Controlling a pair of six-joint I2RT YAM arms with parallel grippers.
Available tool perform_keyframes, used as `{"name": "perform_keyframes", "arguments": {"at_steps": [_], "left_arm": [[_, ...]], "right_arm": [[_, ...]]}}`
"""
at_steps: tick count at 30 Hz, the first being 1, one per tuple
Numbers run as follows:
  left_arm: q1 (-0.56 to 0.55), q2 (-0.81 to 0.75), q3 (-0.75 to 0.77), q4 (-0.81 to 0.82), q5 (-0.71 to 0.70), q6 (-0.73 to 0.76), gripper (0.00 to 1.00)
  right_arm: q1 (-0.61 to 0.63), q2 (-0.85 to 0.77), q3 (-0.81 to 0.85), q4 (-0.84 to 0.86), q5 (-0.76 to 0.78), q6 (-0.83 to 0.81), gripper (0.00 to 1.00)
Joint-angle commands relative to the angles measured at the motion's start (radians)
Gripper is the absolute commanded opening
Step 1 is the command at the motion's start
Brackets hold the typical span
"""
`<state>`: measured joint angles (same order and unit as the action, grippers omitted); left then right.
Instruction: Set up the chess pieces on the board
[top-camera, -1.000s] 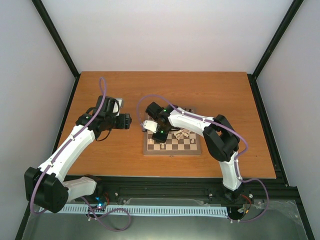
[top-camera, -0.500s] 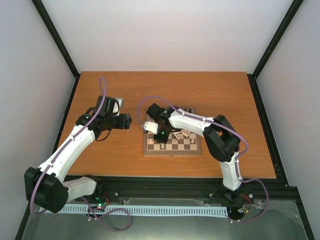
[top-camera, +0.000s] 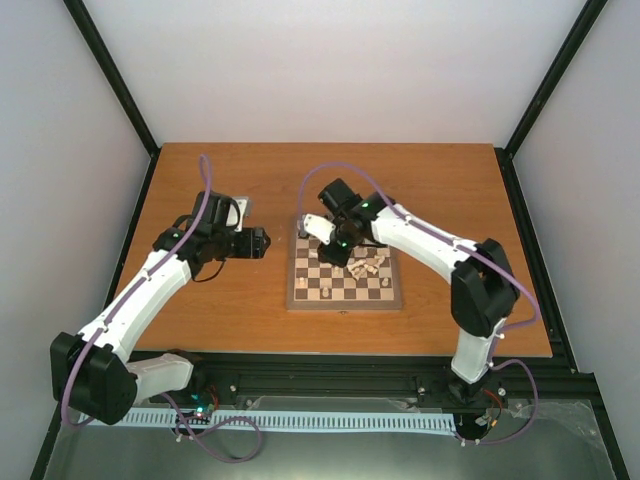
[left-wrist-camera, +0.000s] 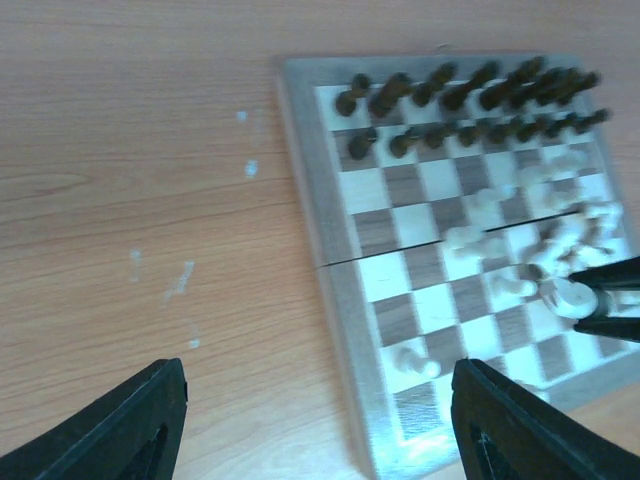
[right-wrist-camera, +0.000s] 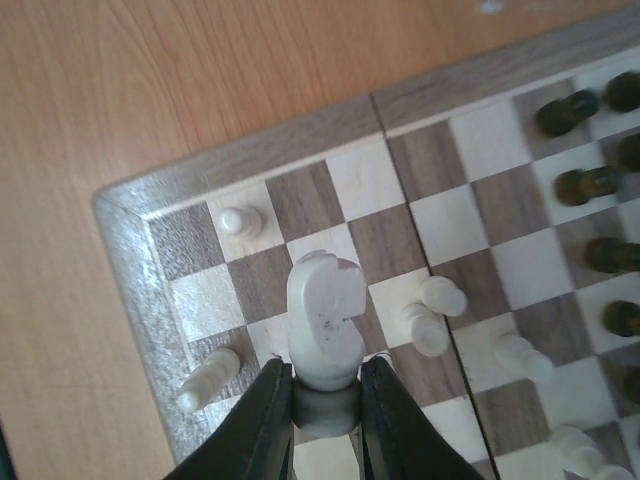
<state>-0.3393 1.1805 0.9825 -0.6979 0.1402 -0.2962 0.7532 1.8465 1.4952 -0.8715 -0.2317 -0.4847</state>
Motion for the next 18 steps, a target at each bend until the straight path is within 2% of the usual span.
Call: {"name": "perform_keyframes", "arguments": {"at_steps": [1, 3, 6, 9, 13, 18], "left_arm": [[0.005, -0.002, -0.020, 0.115, 0.216, -0.102, 0.74], [0.005, -0.005, -0.060, 0.223, 0.332, -0.202, 0.72], [0.005, 0.014, -0.162, 0.493, 0.504, -0.428, 0.65], [0.002, 0.055, -0.232, 0.710, 0.571, -0.612, 0.57], [-0.009, 0.068, -0.253, 0.791, 0.575, -0.689, 0.50], [-0.036, 0.070, -0.236, 0.792, 0.565, -0.748, 0.51]], "right_arm": [[-0.041, -0.084, 0.020, 0.016, -0.152, 0.026, 0.14], [-0.056, -0.116, 0.004, 0.040, -0.180, 0.037, 0.15], [-0.064, -0.146, -0.020, 0.068, -0.176, 0.046, 0.15], [-0.064, -0.159, -0.031, 0.075, -0.158, 0.044, 0.15], [-0.064, -0.169, -0.066, 0.102, -0.125, 0.046, 0.16], [-0.064, -0.161, -0.081, 0.123, -0.095, 0.051, 0.16]]}}
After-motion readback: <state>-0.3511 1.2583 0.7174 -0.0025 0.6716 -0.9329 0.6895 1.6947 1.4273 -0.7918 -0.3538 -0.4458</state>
